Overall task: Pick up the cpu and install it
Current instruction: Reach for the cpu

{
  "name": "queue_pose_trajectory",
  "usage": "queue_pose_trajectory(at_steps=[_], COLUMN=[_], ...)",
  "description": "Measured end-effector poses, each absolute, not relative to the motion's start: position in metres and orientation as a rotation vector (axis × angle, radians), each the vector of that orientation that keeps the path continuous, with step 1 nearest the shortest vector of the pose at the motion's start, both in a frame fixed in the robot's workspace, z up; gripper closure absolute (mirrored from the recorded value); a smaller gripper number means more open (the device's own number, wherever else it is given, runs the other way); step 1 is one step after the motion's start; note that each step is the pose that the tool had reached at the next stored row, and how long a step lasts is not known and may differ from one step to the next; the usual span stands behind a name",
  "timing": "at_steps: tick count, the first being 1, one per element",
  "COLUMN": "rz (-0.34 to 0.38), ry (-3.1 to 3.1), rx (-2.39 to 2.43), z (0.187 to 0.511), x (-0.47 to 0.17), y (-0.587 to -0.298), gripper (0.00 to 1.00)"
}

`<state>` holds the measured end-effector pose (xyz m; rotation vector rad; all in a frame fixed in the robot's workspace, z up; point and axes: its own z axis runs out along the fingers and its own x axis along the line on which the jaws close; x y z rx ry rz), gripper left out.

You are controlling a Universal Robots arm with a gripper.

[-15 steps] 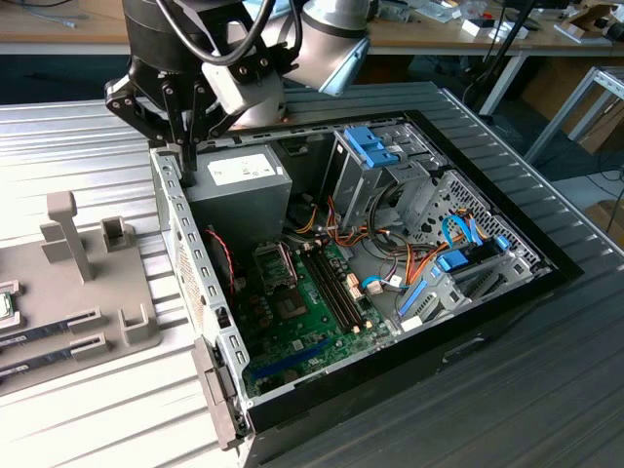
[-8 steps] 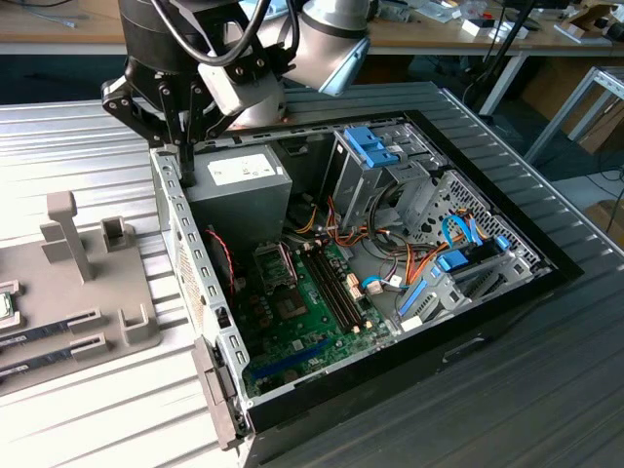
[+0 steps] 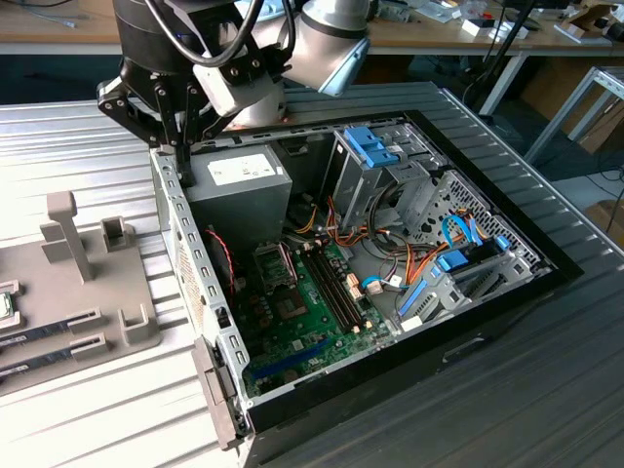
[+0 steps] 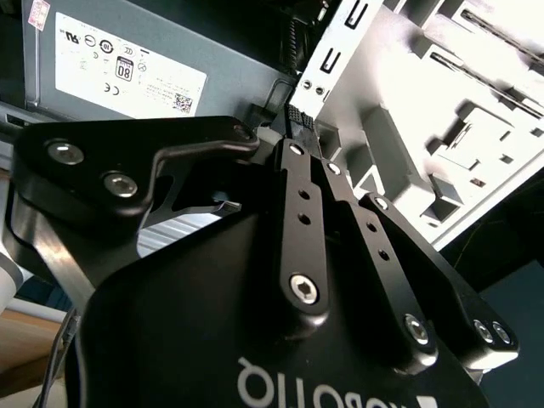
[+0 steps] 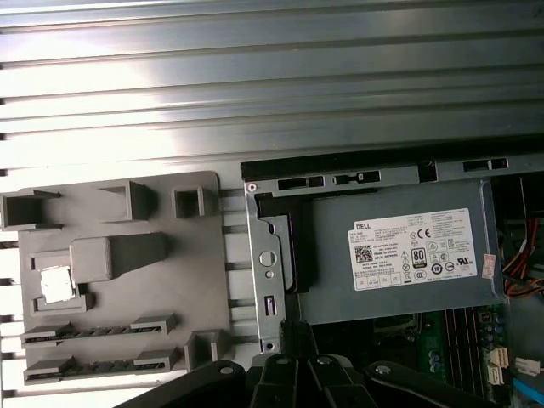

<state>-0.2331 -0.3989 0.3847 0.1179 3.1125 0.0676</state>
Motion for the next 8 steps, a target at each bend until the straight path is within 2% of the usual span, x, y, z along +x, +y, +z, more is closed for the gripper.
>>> queue_pose_trajectory(at_steps=[8], rz=[0.068], ry=[3.113], rx=[0.118], z=[0.3841], x=[-0.2377], y=[-0.3989], gripper=[0.89])
